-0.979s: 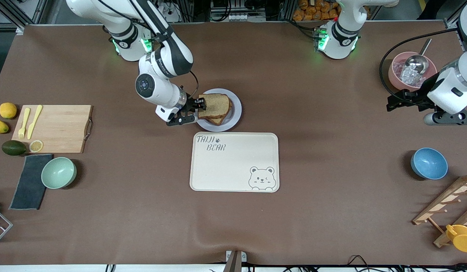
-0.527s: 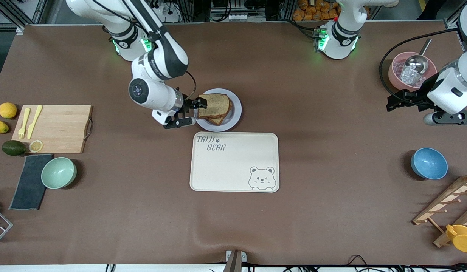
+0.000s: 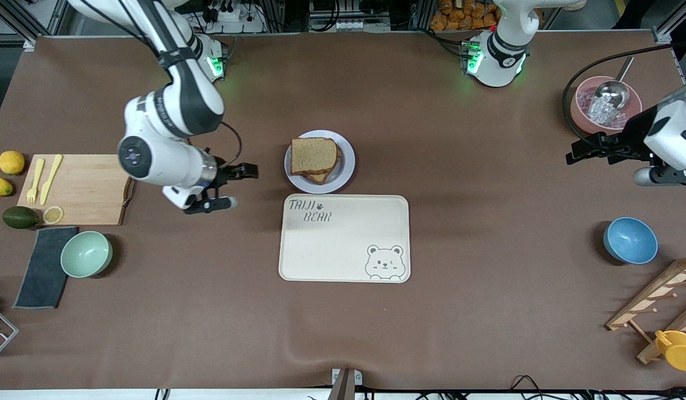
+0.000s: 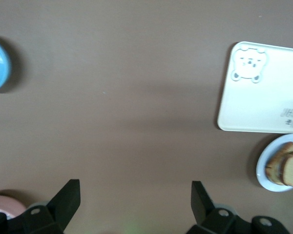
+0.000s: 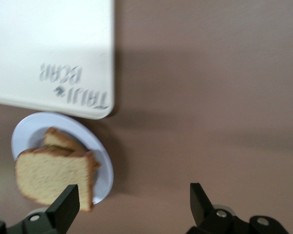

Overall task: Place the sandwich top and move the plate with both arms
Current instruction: 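Retract the right gripper while the left gripper reaches toward the plate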

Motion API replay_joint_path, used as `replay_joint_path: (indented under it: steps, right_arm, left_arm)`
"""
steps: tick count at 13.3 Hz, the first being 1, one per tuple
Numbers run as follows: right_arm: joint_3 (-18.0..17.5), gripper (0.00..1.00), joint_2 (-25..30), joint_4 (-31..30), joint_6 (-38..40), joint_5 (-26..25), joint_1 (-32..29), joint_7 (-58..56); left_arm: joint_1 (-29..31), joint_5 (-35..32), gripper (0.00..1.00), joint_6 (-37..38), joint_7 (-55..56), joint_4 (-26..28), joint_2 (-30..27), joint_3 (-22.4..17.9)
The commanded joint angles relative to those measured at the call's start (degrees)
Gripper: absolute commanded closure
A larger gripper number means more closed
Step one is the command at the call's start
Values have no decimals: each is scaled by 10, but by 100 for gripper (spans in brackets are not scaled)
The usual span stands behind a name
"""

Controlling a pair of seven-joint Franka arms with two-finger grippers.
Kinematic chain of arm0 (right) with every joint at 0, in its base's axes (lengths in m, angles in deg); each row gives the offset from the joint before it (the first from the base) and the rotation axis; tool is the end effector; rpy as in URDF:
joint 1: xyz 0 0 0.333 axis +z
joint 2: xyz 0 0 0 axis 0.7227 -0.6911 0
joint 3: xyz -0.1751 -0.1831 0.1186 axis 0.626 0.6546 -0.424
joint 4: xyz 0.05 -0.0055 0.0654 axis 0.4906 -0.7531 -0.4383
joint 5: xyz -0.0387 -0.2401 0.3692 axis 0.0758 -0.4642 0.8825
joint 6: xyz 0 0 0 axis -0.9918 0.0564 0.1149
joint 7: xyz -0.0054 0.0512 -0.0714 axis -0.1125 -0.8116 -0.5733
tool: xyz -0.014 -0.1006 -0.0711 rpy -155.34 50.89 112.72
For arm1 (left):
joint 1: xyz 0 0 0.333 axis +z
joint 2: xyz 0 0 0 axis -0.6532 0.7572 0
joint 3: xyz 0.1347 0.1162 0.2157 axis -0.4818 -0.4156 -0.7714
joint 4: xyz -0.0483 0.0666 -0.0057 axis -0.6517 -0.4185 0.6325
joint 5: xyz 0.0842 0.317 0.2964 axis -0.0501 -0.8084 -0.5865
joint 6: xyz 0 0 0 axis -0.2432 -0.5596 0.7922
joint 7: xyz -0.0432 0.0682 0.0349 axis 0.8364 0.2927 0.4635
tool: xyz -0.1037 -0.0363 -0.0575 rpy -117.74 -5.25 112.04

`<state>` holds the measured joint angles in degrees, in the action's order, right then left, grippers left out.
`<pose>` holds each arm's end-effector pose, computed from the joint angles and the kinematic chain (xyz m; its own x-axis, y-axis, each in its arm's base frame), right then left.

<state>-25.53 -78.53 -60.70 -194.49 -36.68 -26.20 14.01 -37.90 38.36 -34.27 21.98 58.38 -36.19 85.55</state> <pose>0.5763 0.1987 0.2651 0.9628 0.1063 -0.2484 0.0498 -0.9734 -0.2238 0.6139 -0.0130 0.5030 0.9921 0.0439 -0.1177 0.0670 -0.9774 0.2006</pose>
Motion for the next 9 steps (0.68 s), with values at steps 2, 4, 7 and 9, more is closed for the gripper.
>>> replay_joint_path:
  steps: [2, 4, 7, 9]
  right_arm:
    - [-7, 0, -1, 48, 54, -78, -69, -73]
    - [-8, 0, -2, 74, 75, -81, -117, -91]
    - [-10, 0, -5, 147, 114, -126, -161, -102]
    - [-14, 0, -3, 170, 126, -141, -194, -105]
  left_arm:
    - [33, 78, 0, -6, -40, 32, 10, 1]
    - [47, 127, 0, -31, -75, 83, 6, 1]
    - [50, 169, 0, -76, -138, 151, 2, 1]
    - [50, 203, 0, -102, -142, 181, 6, 3]
